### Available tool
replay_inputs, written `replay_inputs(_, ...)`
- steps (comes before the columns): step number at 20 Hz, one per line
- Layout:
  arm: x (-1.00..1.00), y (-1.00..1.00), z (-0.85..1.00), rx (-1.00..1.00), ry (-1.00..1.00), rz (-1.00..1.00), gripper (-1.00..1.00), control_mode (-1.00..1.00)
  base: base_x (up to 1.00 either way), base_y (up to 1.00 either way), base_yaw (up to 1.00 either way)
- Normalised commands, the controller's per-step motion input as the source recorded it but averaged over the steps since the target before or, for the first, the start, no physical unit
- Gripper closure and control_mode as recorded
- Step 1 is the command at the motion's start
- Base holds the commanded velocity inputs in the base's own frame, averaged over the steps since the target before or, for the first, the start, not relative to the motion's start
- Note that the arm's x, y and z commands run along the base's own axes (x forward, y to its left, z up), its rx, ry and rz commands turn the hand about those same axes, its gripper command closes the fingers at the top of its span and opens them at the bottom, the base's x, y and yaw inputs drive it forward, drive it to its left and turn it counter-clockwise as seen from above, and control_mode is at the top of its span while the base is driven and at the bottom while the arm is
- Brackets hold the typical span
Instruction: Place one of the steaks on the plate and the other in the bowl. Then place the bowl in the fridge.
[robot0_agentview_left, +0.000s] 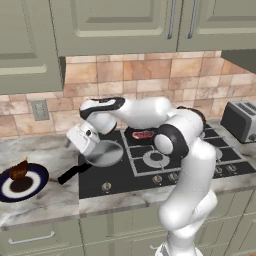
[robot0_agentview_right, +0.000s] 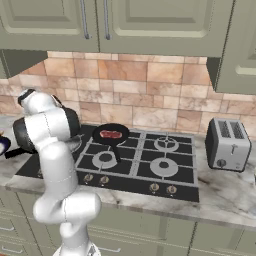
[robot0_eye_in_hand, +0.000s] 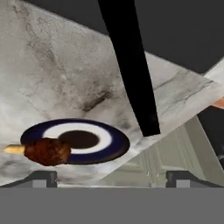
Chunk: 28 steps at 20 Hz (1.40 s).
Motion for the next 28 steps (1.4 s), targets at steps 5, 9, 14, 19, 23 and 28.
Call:
replay_inputs(5, -0.89, -1.0, 1.0, 0.13, -0.32, -0.05, -1.0, -1.0, 0.0, 0.0, 0.0)
replay_inputs(9, -0.87, -0.92, 1.0, 0.01, -0.35, 0.0, -1.0, -1.0, 0.0, 0.0, 0.0)
replay_inputs(14, -0.67, -0.87, 0.93, -0.02, -0.34, 0.1, -1.0, -1.0, 0.0, 0.0, 0.0)
replay_inputs(19, -0.19, -1.0, 0.27, -0.15, -0.19, 0.19, -1.0, -1.0, 0.0, 0.0, 0.0)
replay_inputs(23, 0.02, -0.81, 0.0, -0.34, -0.02, 0.14, -1.0, -1.0, 0.0, 0.0, 0.0)
replay_inputs(28, 0.03, -0.46, 0.02, -0.51, 0.0, 0.12, -1.0, -1.0, 0.0, 0.0, 0.0)
